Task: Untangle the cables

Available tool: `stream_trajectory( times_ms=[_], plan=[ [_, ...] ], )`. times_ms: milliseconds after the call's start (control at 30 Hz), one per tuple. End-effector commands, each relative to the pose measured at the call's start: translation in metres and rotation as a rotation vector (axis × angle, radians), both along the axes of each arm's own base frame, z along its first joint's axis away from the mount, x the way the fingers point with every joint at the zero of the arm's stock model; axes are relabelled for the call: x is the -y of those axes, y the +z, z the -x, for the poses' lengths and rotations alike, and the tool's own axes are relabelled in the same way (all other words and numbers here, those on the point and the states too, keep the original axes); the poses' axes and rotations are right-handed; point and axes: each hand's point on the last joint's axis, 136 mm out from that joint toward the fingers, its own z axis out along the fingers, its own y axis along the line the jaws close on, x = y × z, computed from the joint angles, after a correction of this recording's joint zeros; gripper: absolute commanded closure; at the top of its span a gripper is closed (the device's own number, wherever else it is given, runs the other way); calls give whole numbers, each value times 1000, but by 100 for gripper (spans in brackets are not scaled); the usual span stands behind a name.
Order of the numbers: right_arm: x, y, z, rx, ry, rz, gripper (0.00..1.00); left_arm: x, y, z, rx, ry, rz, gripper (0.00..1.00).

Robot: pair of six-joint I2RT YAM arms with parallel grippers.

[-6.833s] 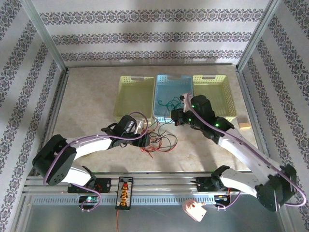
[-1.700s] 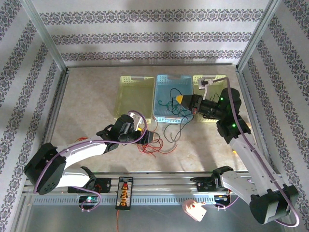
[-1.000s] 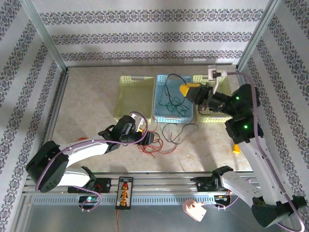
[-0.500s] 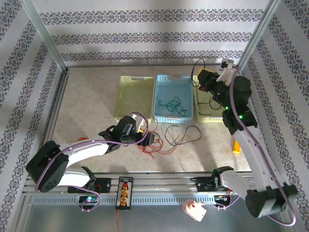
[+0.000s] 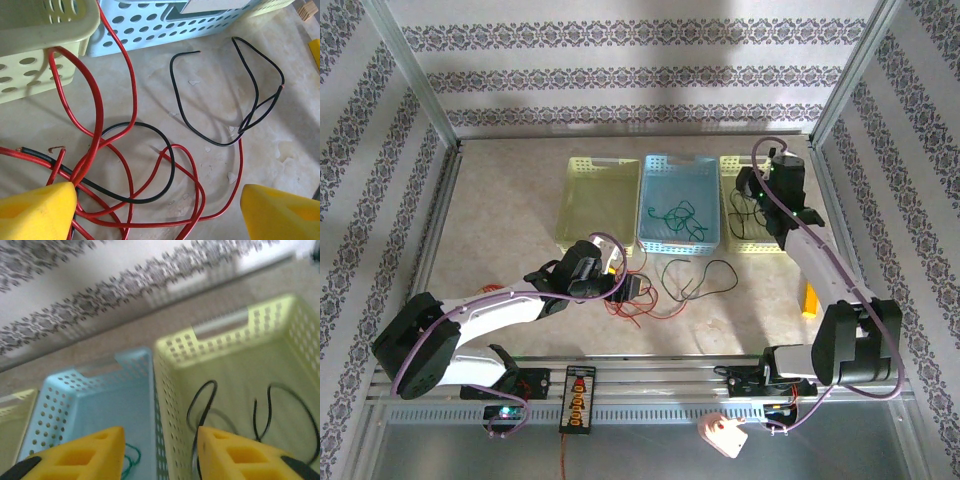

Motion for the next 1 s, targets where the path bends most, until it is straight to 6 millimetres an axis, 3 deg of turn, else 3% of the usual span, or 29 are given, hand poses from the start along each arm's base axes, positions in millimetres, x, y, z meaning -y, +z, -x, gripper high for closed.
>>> stream_trajectory(
  times_ms=[0, 167, 267, 400, 500, 700, 967],
  plan=[
    [7, 1, 14, -1, -44, 1, 52, 3, 7, 0, 29, 0, 12, 15],
    [-12, -10, 54, -49, 9, -39, 50, 5, 2, -4, 29, 9, 7, 14],
    [-44, -31, 88, -133, 118, -59, 48, 7, -3, -5, 16, 4, -3, 14],
    [-108, -73, 144, -268, 382, -127, 47, 9, -5, -7, 12, -1, -9, 14],
    [-138, -100, 176, -353, 524, -109, 47, 12, -6, -8, 6, -10, -13, 14],
    [-154, -132, 191, -461, 581, -53, 46, 16, -7, -10, -1, -21, -22, 14],
    [-139, -152, 186, -517, 483, 21, 45, 10, -6, -8, 2, 7, -12, 14]
  ],
)
